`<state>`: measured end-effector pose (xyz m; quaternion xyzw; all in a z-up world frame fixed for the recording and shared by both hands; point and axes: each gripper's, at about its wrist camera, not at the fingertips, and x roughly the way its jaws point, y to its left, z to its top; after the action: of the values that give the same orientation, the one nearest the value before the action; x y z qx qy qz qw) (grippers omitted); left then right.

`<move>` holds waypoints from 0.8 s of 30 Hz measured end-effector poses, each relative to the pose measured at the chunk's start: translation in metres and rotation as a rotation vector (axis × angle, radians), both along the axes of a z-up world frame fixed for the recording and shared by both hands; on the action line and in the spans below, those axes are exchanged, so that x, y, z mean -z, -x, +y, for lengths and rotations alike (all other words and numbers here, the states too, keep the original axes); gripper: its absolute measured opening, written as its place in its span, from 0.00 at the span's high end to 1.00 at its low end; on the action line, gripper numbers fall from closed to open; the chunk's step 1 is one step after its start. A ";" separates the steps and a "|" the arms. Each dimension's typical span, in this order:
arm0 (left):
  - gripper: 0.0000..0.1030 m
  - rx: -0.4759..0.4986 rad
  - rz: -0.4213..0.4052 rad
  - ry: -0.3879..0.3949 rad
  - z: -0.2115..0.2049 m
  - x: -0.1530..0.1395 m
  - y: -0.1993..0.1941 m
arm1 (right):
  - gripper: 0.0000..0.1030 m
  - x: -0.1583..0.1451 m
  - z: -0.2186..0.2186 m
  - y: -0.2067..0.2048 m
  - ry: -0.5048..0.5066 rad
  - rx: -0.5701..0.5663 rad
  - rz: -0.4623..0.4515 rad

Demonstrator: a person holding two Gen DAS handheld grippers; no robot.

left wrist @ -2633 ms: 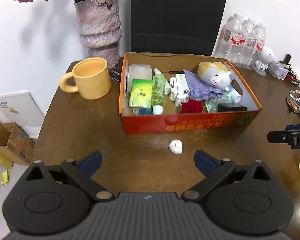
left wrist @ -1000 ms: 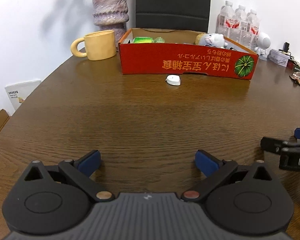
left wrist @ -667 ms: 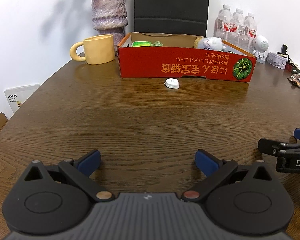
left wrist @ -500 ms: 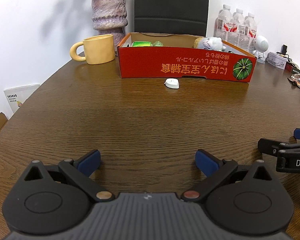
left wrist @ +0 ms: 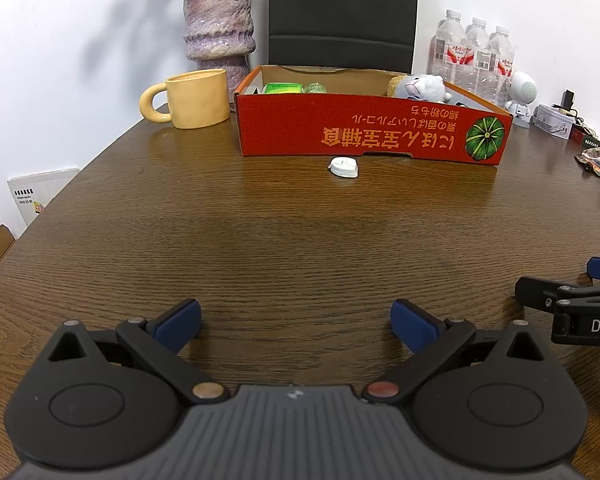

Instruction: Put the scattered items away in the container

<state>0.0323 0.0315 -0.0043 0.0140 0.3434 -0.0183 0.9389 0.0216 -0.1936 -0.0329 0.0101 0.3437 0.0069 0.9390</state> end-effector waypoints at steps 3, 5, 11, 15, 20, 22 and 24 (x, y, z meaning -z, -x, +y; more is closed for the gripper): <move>0.00 0.057 0.001 0.057 -0.002 -0.009 -0.013 | 0.00 -0.001 -0.001 -0.001 -0.005 -0.006 0.003; 0.00 0.085 -0.011 0.082 -0.005 -0.019 -0.029 | 0.08 -0.011 -0.009 -0.006 -0.042 0.002 0.011; 0.15 0.136 -0.029 0.034 -0.023 -0.041 -0.110 | 0.10 -0.102 -0.063 -0.037 -0.107 0.041 -0.160; 0.33 0.127 0.056 -0.024 -0.036 -0.030 -0.166 | 0.05 -0.178 -0.128 -0.084 -0.156 0.154 -0.235; 0.67 0.124 0.114 -0.018 -0.038 -0.015 -0.194 | 0.03 -0.234 -0.197 -0.153 -0.220 0.289 -0.219; 0.73 0.137 0.112 -0.033 -0.039 -0.013 -0.194 | 0.03 -0.245 -0.215 -0.176 -0.215 0.330 -0.218; 0.74 0.144 0.114 -0.031 -0.039 -0.014 -0.191 | 0.03 -0.249 -0.230 -0.198 -0.214 0.358 -0.202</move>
<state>0.2230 -0.0075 0.0098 0.0521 0.3946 -0.0811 0.9138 0.2195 -0.4234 0.2156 0.1697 0.2380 -0.1222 0.9485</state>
